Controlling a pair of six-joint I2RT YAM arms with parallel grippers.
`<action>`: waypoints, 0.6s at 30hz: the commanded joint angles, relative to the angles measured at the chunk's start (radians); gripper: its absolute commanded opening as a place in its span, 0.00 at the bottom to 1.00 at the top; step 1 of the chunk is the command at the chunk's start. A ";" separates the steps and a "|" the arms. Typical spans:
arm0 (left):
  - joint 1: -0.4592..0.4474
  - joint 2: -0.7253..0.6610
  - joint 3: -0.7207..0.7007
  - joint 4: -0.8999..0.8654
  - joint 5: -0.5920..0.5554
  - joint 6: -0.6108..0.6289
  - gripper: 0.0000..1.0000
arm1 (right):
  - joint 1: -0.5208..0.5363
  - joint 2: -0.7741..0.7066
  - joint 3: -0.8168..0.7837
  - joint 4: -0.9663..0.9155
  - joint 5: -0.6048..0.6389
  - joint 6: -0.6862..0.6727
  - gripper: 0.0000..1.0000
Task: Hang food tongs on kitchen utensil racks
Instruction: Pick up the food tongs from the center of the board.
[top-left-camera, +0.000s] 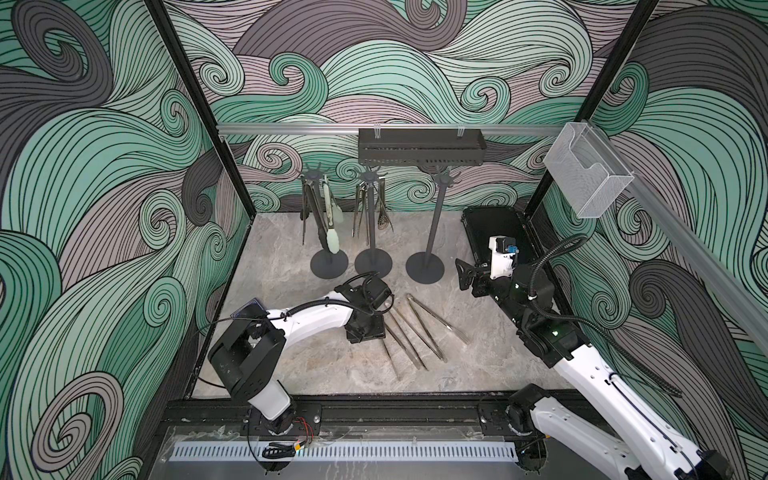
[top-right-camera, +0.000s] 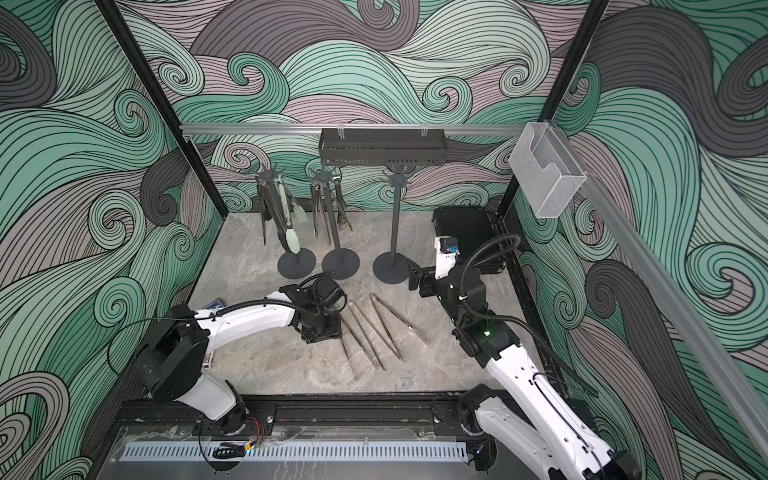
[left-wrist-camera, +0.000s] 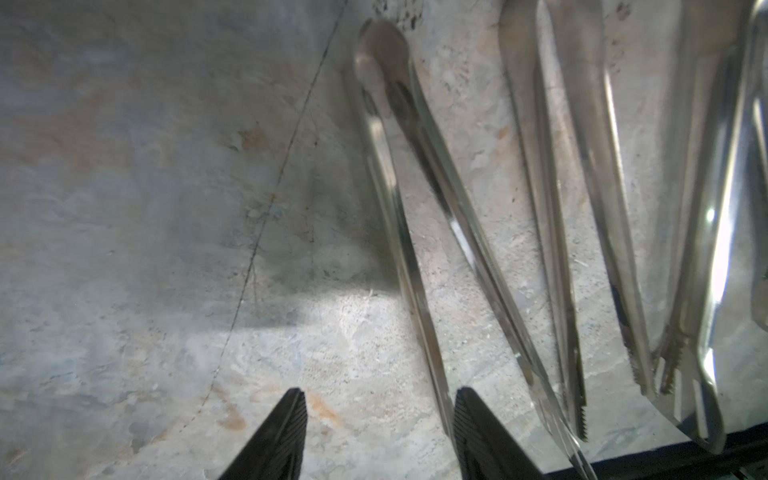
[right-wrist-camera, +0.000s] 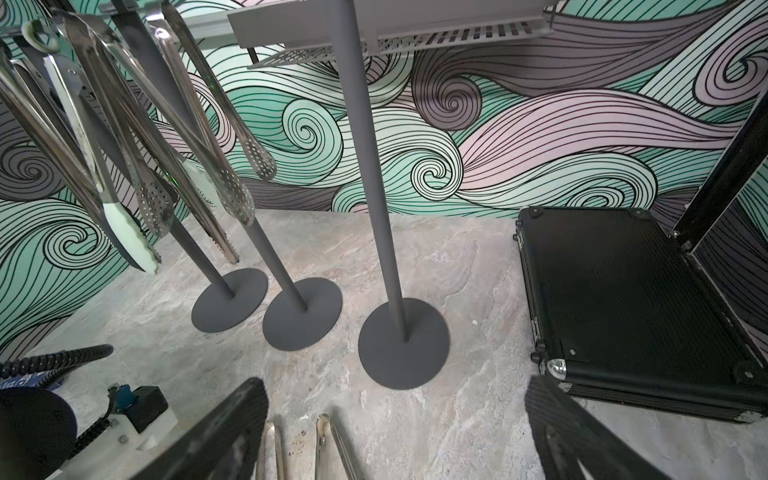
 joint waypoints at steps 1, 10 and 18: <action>-0.029 0.053 0.042 -0.007 -0.040 -0.049 0.58 | 0.005 -0.007 -0.013 -0.012 0.002 0.024 0.97; -0.096 0.109 0.120 -0.066 -0.097 -0.083 0.58 | 0.005 -0.040 -0.033 0.006 -0.020 0.029 0.97; -0.139 0.034 0.202 -0.208 -0.168 -0.104 0.57 | 0.004 -0.053 -0.038 0.010 -0.034 0.031 0.97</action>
